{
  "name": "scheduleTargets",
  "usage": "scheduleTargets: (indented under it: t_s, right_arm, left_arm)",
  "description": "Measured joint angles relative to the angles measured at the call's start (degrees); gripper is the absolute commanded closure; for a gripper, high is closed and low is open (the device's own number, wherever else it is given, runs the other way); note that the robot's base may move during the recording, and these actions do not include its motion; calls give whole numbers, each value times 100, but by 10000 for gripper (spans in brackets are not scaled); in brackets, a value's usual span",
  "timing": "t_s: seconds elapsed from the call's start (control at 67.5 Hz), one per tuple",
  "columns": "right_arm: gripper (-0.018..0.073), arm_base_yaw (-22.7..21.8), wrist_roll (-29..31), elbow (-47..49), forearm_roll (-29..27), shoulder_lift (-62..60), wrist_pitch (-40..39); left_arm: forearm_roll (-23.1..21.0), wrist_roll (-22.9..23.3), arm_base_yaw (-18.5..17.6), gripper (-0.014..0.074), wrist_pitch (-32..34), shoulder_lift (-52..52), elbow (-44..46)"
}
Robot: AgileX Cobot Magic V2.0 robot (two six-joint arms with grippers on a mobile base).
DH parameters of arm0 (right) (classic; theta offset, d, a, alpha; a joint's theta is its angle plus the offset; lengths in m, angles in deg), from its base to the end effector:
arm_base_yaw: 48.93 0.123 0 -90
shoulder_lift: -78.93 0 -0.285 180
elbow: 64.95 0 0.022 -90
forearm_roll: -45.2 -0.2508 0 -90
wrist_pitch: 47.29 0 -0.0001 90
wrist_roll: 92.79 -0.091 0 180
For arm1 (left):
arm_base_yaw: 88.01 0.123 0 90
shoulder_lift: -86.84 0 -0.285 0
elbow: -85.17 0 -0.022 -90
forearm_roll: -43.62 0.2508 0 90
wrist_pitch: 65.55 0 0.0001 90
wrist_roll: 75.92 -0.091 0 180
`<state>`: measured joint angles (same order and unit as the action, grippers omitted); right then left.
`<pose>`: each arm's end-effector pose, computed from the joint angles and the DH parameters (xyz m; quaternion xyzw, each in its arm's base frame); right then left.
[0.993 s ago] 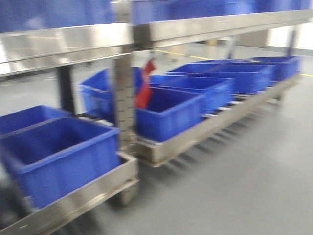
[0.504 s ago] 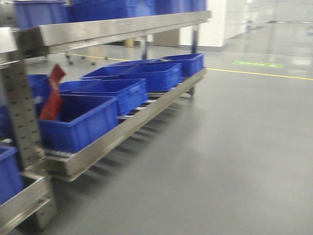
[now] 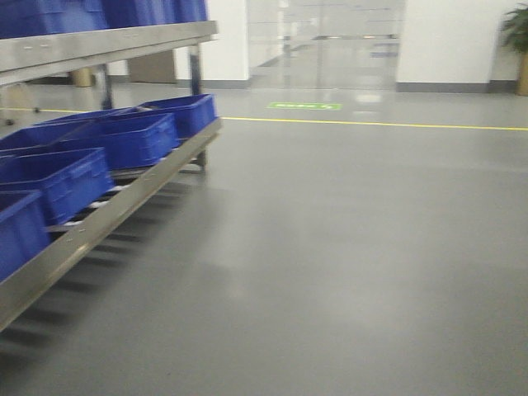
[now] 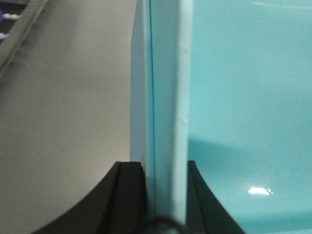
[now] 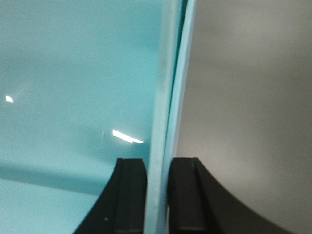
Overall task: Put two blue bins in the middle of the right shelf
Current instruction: 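Turn and drive the base across the floor carrying the teal bin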
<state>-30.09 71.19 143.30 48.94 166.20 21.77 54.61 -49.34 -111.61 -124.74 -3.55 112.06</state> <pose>0.2494 0.0792 0.4996 -0.0193 0.8984 0.1000 0.4272 0.2740 -0.1034 0.4916 -0.0191 0.8733 -0.1157 0.4729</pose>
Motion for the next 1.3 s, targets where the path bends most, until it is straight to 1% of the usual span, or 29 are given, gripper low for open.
scheduleTargets:
  t_s: [1.304]
  right_arm:
    - [726, 0, 0, 0, 0, 0, 22]
  left_arm:
    - [0, 0, 0, 707, 0, 0, 0]
